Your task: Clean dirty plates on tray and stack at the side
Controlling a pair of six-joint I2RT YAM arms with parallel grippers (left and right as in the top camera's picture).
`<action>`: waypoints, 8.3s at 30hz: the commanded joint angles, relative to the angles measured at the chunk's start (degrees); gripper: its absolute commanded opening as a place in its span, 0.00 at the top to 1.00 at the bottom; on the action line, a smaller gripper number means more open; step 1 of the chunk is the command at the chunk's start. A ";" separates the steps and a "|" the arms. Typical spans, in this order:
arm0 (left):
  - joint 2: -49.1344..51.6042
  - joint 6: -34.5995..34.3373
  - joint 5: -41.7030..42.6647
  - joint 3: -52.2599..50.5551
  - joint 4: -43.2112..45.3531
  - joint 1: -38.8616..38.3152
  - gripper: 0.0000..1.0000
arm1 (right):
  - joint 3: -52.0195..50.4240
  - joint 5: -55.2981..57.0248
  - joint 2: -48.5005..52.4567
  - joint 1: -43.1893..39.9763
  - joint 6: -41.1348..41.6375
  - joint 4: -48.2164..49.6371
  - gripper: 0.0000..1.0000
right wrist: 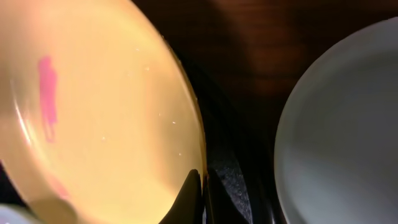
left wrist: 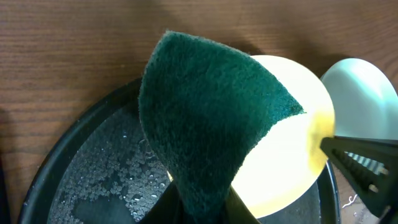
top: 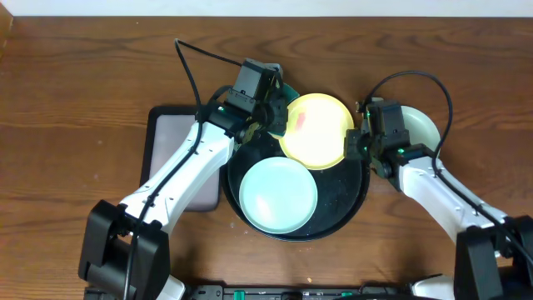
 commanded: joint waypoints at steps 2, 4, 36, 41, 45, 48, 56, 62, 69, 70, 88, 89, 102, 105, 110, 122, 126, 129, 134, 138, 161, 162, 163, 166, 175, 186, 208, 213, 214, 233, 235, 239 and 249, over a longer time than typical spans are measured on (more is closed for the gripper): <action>-0.13 -0.33 -0.13 1.57 0.02 -0.13 0.93 | 1.27 0.46 -2.80 -0.22 -1.16 -2.49 0.99; -0.13 -0.33 -0.13 1.57 0.02 -0.13 0.93 | 2.05 1.60 -3.78 -0.37 -1.14 -4.59 0.99; 1.70 -5.05 -4.26 1.55 7.98 -10.29 0.92 | 0.96 1.25 -5.05 -3.50 -3.37 -20.87 0.99; 4.44 -5.05 -4.24 1.55 8.68 -11.19 0.93 | 1.60 1.25 -5.07 -3.93 -9.49 -22.99 0.98; 6.03 -4.70 -4.24 1.55 9.81 -11.21 0.93 | 4.46 1.22 -5.09 -4.85 -9.40 -26.32 0.99; 6.34 -4.33 -4.26 1.55 10.78 -11.21 0.93 | 6.38 0.96 -5.09 -5.18 -9.27 -28.09 0.99; 6.36 -3.21 -5.16 1.55 10.99 -11.21 0.92 | 6.25 -0.42 -4.70 -5.18 -7.23 -27.32 0.58; 6.38 -1.88 -6.21 1.55 12.35 -11.21 0.92 | 6.23 0.17 -1.36 -5.18 -6.64 -22.84 0.66; 6.64 -0.87 -6.19 1.46 14.25 -11.21 0.92 | 6.23 -0.35 4.55 -5.18 -6.64 -20.11 0.69; 6.80 -0.87 -6.19 1.46 14.29 -11.23 0.92 | 6.23 -0.44 4.98 -5.18 -6.67 -19.87 0.70; 11.13 0.44 -6.14 1.46 14.60 -11.23 0.92 | 6.29 -0.46 2.93 -5.44 -6.21 -18.62 0.81; 11.13 0.44 -6.14 1.46 14.60 -11.23 0.93 | 6.29 -0.48 2.73 -5.44 -6.19 -18.64 0.84; 11.13 0.42 -6.14 1.46 14.60 -11.39 0.93 | 6.29 -0.44 2.71 -5.40 -5.79 -18.49 0.88; 11.13 0.42 -6.14 1.46 14.56 -11.39 0.93 | 6.27 -0.44 2.71 -5.42 -5.81 -18.49 0.89; 11.54 0.42 -6.14 1.44 14.64 -11.39 0.93 | 6.23 -0.44 2.80 -5.38 -5.79 -18.49 0.90; 16.94 1.88 -6.14 1.46 17.51 -11.39 0.93 | 6.23 -0.44 2.95 -5.35 -5.81 -18.53 0.99; 17.92 1.40 -6.14 1.46 17.00 -11.37 0.93 | 6.23 -0.46 2.95 -5.35 -5.81 -18.58 0.99; 18.91 0.24 -6.10 1.46 16.87 -11.37 0.93 | 6.23 -0.46 2.95 -5.33 -5.81 -18.58 0.99; 20.28 -0.31 -3.91 1.46 16.83 -11.37 0.93 | 6.21 -0.46 2.95 -5.33 -5.81 -18.60 0.99; 20.76 -2.91 -1.42 1.46 15.39 -11.39 0.92 | 6.21 -0.48 2.95 -5.33 -5.81 -18.62 0.99; 11.67 -3.72 12.83 4.13 15.91 -11.32 0.93 | 6.21 -0.50 2.95 -5.33 -5.81 -18.84 0.99; 10.75 -3.72 11.74 4.13 15.91 -11.32 0.93 | 6.21 -0.50 2.95 -5.33 -5.81 -18.84 0.99; 9.73 -3.69 10.03 4.13 15.85 -11.32 0.93 | 6.21 -0.50 2.95 -5.33 -5.81 -18.84 0.99; 8.55 -3.61 6.45 4.13 15.63 -11.32 0.92 | 6.21 -0.50 2.95 -5.33 -5.81 -18.84 0.99; 13.18 -3.37 -3.98 4.07 13.66 -11.37 0.93 | 6.21 -0.50 2.95 -5.33 -5.81 -18.84 0.99; 19.87 -0.76 -5.73 4.02 15.34 -11.21 0.93 | 6.21 -0.50 2.95 -5.33 -5.81 -18.84 0.99; 16.92 -2.19 -7.17 3.98 14.25 -11.06 0.65 | 6.21 -0.50 2.95 -5.33 -5.81 -19.06 0.98; 17.70 -2.21 -7.13 3.69 14.14 -11.13 0.53 | 6.21 -0.50 2.95 -5.33 -5.81 -19.08 0.98; 17.88 -2.21 -7.04 3.61 14.12 -11.19 0.51 | 6.21 -0.50 2.95 -5.33 -5.81 -19.08 0.98; 24.50 -0.68 -7.23 3.37 14.34 -11.43 0.92 | 6.10 -0.46 2.97 -5.33 -5.81 -19.04 0.98; 24.83 -0.68 -7.10 3.37 14.32 -11.43 0.92 | 5.64 -0.46 2.99 -5.33 -5.81 -18.34 0.91; 24.83 -0.74 0.35 3.37 14.36 -11.43 0.92 | 5.05 -0.48 2.99 -5.33 -5.81 -17.11 0.93; 24.30 -3.34 18.05 3.82 12.85 -11.23 0.92 | 5.05 -0.48 2.99 -5.33 -5.81 -17.14 0.94</action>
